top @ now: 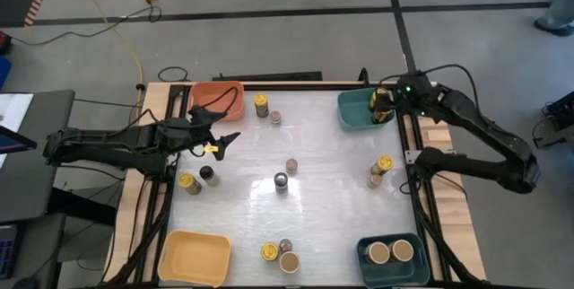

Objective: Sort spices by type
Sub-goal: Put the right black seasoning bottle into the yellow bin

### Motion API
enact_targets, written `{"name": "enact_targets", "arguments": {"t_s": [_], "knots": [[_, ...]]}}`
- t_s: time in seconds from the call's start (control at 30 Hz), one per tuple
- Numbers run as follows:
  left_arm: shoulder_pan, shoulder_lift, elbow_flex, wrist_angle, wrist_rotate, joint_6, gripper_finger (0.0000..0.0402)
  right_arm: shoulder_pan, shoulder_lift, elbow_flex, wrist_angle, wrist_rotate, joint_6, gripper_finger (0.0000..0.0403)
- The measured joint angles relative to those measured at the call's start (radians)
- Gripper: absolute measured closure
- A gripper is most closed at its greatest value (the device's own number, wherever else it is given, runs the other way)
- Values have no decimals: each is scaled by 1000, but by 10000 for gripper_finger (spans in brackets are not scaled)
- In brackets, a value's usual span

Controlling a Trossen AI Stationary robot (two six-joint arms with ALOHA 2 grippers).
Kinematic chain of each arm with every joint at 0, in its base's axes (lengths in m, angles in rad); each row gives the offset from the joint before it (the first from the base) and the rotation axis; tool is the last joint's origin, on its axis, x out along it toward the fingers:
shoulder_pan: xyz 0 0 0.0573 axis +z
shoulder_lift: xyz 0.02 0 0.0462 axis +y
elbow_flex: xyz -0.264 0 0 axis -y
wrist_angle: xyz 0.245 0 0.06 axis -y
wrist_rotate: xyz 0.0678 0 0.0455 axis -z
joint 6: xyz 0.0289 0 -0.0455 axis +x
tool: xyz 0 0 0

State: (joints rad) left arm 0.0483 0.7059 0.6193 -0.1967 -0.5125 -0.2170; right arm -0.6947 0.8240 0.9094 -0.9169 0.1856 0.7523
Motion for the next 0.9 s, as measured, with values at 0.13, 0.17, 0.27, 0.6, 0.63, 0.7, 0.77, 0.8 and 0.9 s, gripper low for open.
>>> {"name": "enact_targets", "arguments": {"t_s": [0.13,0.17,0.27,0.6,0.63,0.7,0.77,0.8,0.9], "knots": [[0,0,0,0,0,-7,29,65,0,0,32,0,8,72],[0,0,0,0,1,-7,29,82,0,0,38,0,8,72],[0,0,0,0,0,-8,29,132,0,0,58,0,12,72],[0,0,0,0,0,6,29,279,17,0,113,31,97,72],[0,0,0,0,0,6,29,291,23,0,117,31,97,72],[0,0,0,0,0,6,29,317,38,0,123,33,101,72],[0,0,0,0,0,10,29,339,58,0,125,34,111,72],[0,0,0,0,0,12,29,349,70,0,127,34,112,72],[0,0,0,0,-34,12,28,368,101,0,133,40,107,72]]}}
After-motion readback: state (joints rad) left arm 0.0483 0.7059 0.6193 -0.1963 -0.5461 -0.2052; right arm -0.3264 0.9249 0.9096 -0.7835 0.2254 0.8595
